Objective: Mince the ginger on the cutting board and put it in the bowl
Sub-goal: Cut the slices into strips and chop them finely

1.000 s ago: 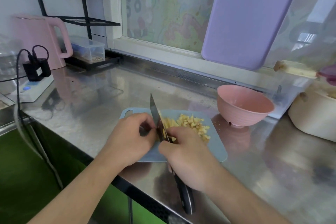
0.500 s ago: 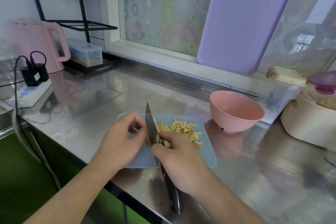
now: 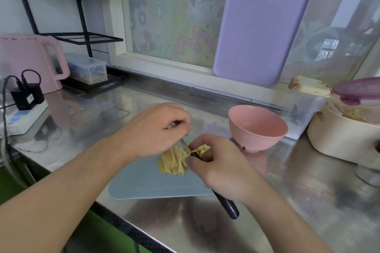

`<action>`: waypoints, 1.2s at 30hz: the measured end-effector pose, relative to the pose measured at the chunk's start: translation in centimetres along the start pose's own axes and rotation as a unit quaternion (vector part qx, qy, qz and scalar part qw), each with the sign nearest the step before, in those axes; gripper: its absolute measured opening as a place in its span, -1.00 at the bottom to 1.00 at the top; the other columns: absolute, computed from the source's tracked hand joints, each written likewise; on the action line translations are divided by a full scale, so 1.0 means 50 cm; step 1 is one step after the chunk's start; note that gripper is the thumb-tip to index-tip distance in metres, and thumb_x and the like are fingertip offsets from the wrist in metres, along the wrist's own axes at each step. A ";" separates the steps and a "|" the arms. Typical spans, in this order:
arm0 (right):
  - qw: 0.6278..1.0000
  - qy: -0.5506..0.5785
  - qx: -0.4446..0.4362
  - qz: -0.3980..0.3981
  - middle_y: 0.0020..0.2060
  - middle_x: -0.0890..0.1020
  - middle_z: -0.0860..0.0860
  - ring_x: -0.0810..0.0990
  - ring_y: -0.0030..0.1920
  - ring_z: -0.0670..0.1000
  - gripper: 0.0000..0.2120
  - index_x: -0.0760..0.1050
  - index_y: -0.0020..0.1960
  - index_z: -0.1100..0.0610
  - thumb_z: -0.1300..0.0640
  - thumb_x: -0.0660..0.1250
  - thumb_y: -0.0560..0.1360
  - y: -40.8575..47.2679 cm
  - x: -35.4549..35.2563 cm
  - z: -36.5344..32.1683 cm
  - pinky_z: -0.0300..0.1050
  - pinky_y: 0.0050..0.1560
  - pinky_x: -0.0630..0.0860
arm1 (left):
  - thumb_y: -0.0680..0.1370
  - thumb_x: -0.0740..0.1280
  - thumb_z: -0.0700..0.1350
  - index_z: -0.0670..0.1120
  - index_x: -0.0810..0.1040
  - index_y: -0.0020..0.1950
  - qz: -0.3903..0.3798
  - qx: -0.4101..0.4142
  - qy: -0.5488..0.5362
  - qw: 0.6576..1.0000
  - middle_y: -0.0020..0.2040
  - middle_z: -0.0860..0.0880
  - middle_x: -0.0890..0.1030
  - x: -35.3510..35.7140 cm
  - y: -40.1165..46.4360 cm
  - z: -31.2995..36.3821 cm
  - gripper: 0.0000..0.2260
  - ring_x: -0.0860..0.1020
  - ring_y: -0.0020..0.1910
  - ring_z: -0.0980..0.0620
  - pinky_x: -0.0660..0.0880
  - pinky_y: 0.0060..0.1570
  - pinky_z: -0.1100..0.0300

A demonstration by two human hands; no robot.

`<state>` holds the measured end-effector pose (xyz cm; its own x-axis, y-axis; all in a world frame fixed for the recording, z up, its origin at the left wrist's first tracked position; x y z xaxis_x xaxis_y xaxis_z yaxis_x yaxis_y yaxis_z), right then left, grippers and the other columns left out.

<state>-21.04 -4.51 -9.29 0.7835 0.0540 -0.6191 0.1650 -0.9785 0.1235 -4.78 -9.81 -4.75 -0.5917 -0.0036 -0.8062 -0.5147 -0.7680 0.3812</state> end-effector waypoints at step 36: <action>0.943 -0.308 -0.102 -0.072 -0.45 0.51 -0.07 0.50 -0.37 -0.10 -0.82 0.52 0.04 -0.13 0.00 0.41 0.45 0.002 -0.077 0.048 -0.02 -0.31 0.53 | 0.51 0.56 -0.10 0.09 0.73 -0.14 -0.147 -0.134 0.024 0.980 -0.25 0.16 0.70 0.093 0.056 -0.078 -0.91 0.64 -0.23 0.25 0.53 -0.21 0.36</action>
<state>-25.50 -5.27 -8.76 0.2573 -0.0054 -0.9663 0.4044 -0.9076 0.1127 -6.54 -14.50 -9.18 -0.4097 0.2178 -0.8858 -0.4729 -0.8811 0.0021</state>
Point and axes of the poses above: each hand's wrist, its own y-axis towards the middle knuckle, its own x-axis out of the palm, z = x × y, the point moved 4 cm from there along y, towards the middle knuckle
